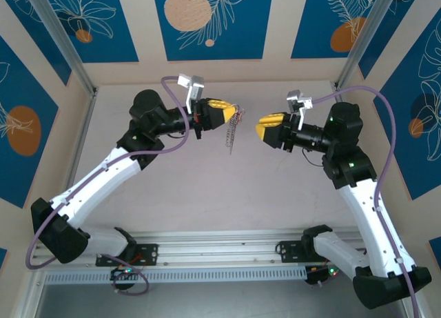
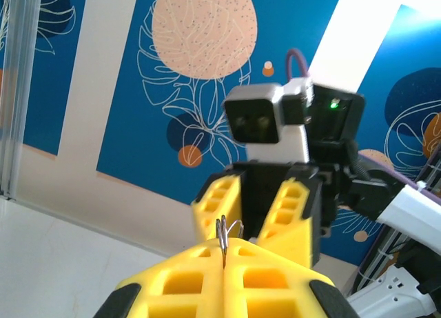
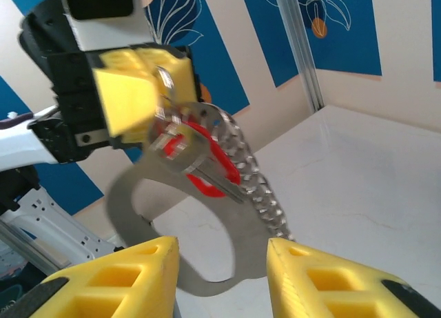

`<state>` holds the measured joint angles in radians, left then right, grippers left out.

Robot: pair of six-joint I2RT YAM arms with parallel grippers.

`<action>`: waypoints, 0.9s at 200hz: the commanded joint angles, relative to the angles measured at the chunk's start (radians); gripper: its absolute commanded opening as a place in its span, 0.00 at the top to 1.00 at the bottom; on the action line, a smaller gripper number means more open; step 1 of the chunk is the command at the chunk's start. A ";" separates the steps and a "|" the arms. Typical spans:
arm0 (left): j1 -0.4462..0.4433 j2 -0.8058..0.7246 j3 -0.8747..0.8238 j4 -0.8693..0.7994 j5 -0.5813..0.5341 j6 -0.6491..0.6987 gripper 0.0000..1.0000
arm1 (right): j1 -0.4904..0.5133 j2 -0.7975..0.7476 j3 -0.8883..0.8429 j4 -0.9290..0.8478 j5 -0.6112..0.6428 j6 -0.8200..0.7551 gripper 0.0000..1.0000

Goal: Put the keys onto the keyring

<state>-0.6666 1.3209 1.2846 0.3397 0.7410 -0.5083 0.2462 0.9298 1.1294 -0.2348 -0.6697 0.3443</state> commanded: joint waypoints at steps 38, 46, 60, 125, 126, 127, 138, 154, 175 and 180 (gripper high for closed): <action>-0.019 -0.025 -0.002 0.067 -0.008 -0.027 1.00 | 0.077 0.023 -0.005 0.145 0.014 0.060 0.54; -0.021 -0.025 -0.002 0.068 -0.008 -0.027 1.00 | 0.087 0.029 -0.002 0.146 0.024 0.057 0.53; -0.025 -0.023 0.002 0.068 -0.009 -0.027 1.00 | 0.101 0.040 0.005 0.151 0.033 0.055 0.52; -0.037 -0.006 0.014 0.069 -0.007 -0.025 1.00 | 0.155 0.106 0.057 0.166 0.056 0.038 0.51; -0.037 -0.005 0.013 0.069 -0.006 -0.025 1.00 | 0.156 0.107 0.057 0.167 0.057 0.038 0.51; -0.037 -0.005 0.014 0.069 -0.007 -0.025 1.00 | 0.157 0.108 0.058 0.167 0.057 0.038 0.51; -0.039 -0.003 0.015 0.069 -0.006 -0.025 1.00 | 0.163 0.116 0.067 0.166 0.063 0.033 0.51; -0.041 0.000 0.017 0.069 -0.006 -0.025 1.00 | 0.166 0.125 0.077 0.158 0.072 0.026 0.51; -0.043 0.002 0.015 0.072 -0.007 -0.026 1.00 | 0.166 0.132 0.082 0.151 0.081 0.018 0.59; -0.044 0.001 0.015 0.073 -0.008 -0.025 1.00 | 0.165 0.132 0.084 0.147 0.081 0.016 0.64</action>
<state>-0.6971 1.3212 1.2839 0.3599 0.7380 -0.5228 0.4068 1.0569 1.1816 -0.0895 -0.6083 0.3798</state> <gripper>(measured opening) 0.038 0.423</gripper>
